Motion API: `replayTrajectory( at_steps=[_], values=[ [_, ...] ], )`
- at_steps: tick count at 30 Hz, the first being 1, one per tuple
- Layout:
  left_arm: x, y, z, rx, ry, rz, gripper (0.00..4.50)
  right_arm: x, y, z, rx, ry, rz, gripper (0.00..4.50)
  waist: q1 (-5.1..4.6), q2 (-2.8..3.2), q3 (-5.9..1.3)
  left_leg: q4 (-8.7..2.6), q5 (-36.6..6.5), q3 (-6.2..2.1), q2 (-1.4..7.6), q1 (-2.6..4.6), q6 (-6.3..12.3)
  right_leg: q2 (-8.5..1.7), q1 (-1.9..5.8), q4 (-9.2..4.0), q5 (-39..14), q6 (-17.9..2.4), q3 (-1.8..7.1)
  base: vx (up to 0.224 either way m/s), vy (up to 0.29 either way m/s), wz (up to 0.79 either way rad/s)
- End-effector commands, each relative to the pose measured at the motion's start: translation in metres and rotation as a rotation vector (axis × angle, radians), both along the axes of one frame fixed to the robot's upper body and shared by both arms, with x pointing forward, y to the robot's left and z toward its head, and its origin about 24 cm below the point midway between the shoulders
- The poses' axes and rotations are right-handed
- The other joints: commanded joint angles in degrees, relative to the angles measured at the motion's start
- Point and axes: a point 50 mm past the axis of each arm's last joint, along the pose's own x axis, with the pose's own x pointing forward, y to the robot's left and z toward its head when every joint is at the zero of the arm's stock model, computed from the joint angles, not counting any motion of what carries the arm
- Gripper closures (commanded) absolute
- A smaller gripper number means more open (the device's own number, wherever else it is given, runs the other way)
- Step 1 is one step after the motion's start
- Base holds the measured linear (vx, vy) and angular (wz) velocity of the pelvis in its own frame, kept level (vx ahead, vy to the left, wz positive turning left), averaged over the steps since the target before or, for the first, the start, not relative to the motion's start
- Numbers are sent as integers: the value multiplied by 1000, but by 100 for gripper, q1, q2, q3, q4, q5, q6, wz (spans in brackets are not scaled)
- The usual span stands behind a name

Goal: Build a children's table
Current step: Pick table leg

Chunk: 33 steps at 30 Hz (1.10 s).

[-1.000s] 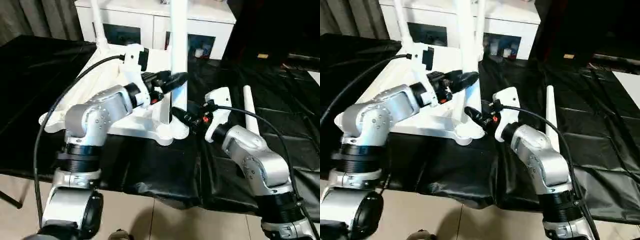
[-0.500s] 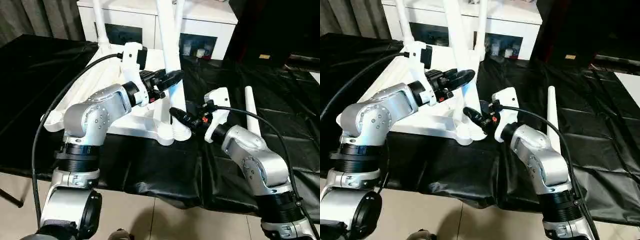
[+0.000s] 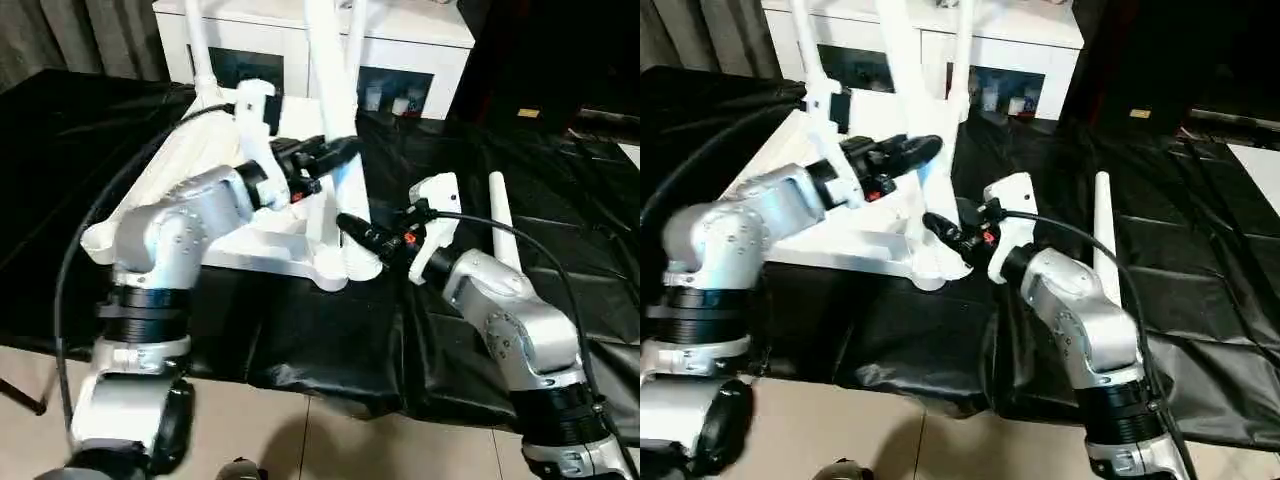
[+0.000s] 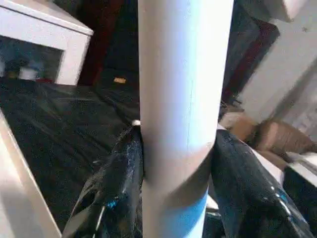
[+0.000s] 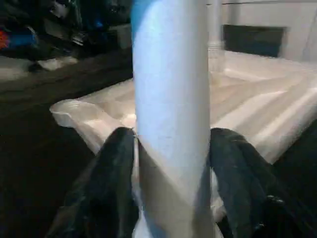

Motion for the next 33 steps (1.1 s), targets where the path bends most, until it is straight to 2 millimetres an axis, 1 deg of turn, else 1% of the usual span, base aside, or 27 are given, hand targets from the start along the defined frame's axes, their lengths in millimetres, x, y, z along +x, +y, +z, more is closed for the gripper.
replayTrajectory(
  at_steps=[1, 2, 4, 5, 6, 7, 8, 10, 11, 14, 18, 20, 26, 29, 31, 32, 33],
  values=[
    [-5, -3, 18, -3, -64, -61, 270, 2, -9, 15, 30, -27, 8, 176, -12, 12, -405, -389, -644, -63, 196, 157, -42, -389, 221, -387, 499, -1185, 228, 0, 0, 0],
    [-6, -3, 19, 2, -70, -79, 271, 3, -12, 17, 30, -25, 9, 156, -10, 21, -406, -387, -597, -64, 193, 157, -63, -387, 216, -380, 525, -1191, 222, 0, 0, 0],
    [-8, -2, 20, 5, -65, -102, 271, 4, -16, 19, 32, -19, 15, 152, -9, 20, -404, -381, -578, -52, 187, 152, -78, -394, 215, -378, 530, -1226, 227, 0, 0, 0],
    [-10, -2, 20, 1, -50, -118, 271, 3, -18, 20, 39, -5, 27, 141, -11, 9, -397, -383, -605, -46, 187, 154, -83, -392, 210, -389, 483, -1231, 228, 0, 0, 0],
    [-10, -2, 20, -3, -35, -121, 271, 3, -19, 21, 43, 3, 38, 128, -7, 2, -401, -380, -594, -46, 187, 152, -79, -398, 218, -386, 477, -1234, 228, 0, 0, 0],
    [-10, -3, 20, -15, -12, -131, 271, 1, -21, 23, 53, 23, 70, 118, -3, 7, -407, -373, -563, -45, 181, 156, -67, -392, 224, -378, 499, -1256, 226, 0, 0, 0],
    [-10, -3, 20, -21, -5, -136, 271, 0, -21, 24, 56, 29, 81, 113, 4, 3, -404, -371, -527, -45, 179, 148, -47, -394, 227, -380, 528, -1269, 228, 0, 0, 0],
    [-10, -2, 21, -31, -1, -148, 271, -1, -23, 25, 66, 46, 100, 96, 6, 3, -404, -369, -505, -44, 178, 140, -46, -395, 228, -384, 534, -1279, 228, 0, 0, 0],
    [-11, -2, 21, -31, -4, -178, 271, -3, -24, 28, 95, 74, 130, 84, 6, -6, -409, -366, -460, -41, 171, 140, -25, -394, 235, -386, 562, -1282, 230, 0, 0, 0],
    [-13, -1, 21, -16, -10, -202, 271, -6, -24, 31, 112, 89, 164, 63, 10, -1, -414, -364, -420, -45, 174, 138, -2, -392, 233, -380, 593, -1277, 225, 0, 0, 0],
    [-15, 0, 23, -8, -20, -228, 271, -8, -26, 32, 101, 102, 187, 58, 10, 12, -403, -380, -541, -47, 187, 150, -80, -400, 219, -397, 369, -1256, 219, 0, 0, 0],
    [-17, 0, 25, -18, -25, -261, 271, -10, -26, 31, 91, 114, 206, 58, 13, 1, -403, -381, -535, -44, 184, 144, -129, -406, 226, -400, 335, -1239, 225, 0, 0, 0],
    [-24, -1, 26, 8, -65, -353, 271, -17, -24, 28, 52, 151, 274, 58, 22, 3, -401, -383, -497, -45, 189, 151, -113, -397, 215, -391, 386, -1227, 222, 0, 0, 0],
    [-27, -2, 25, 25, -85, -381, 271, -20, -23, 27, 45, 158, 293, 58, 25, -2, -394, -389, -551, -43, 193, 144, -132, -420, 217, -410, 255, -1230, 227, 0, 0, 0],
    [-33, -4, 22, 65, -117, -438, 271, -23, -20, 25, 40, 170, 321, 58, 24, -6, -396, -388, -555, -45, 191, 140, -144, -417, 221, -405, 238, -1225, 226, 0, 0, 0],
    [-34, -4, 21, 71, -122, -446, 271, -23, -20, 25, 39, 171, 325, 58, 18, 1, -396, -393, -541, -43, 193, 141, -140, -407, 215, -399, 245, -1206, 229, 0, 0, 0],
    [-37, -5, 18, 110, -140, -478, 271, -25, -18, 24, 35, 181, 347, 58, 25, -3, -394, -396, -542, -51, 198, 147, -135, -414, 215, -415, 208, -1181, 226, 0, 0, 0]
  ],
)
